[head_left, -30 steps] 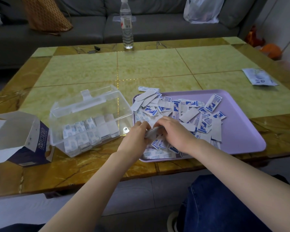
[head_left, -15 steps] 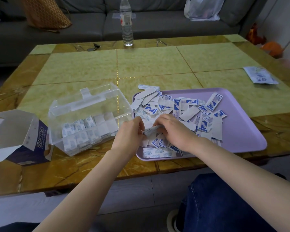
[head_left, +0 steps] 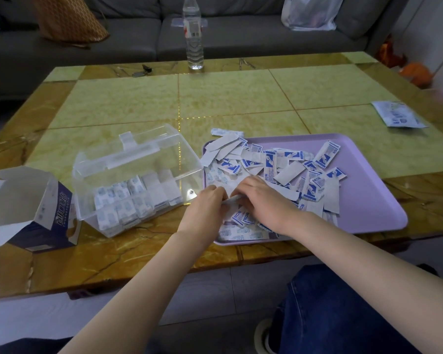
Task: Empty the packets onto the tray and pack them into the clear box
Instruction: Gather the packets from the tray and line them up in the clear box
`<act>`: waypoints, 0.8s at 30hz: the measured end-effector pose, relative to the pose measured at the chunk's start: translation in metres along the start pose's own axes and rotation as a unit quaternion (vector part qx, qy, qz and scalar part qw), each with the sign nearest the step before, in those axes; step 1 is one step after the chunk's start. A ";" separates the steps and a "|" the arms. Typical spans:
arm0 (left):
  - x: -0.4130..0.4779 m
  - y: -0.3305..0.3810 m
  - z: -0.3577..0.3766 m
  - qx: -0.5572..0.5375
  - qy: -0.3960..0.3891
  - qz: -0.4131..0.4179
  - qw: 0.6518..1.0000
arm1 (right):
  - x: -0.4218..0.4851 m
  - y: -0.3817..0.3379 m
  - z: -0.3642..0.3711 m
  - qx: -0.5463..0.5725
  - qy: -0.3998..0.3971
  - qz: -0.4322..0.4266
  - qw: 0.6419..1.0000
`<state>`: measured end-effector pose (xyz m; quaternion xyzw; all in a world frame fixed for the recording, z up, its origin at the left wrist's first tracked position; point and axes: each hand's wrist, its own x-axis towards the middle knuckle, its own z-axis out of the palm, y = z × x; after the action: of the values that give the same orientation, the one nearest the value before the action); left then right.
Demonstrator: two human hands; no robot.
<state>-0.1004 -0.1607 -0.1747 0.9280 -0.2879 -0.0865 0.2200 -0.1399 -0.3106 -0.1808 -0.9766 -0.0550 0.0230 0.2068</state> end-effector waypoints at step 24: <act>-0.022 -0.026 -0.113 0.015 0.190 0.009 0.982 | 0.018 -0.098 -0.057 0.107 0.185 -0.077 0.974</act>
<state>-0.0731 -0.0886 -0.0857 0.9283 -0.2501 0.0978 0.2574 -0.1281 -0.2425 -0.0891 -0.9290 -0.0882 -0.1685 0.3175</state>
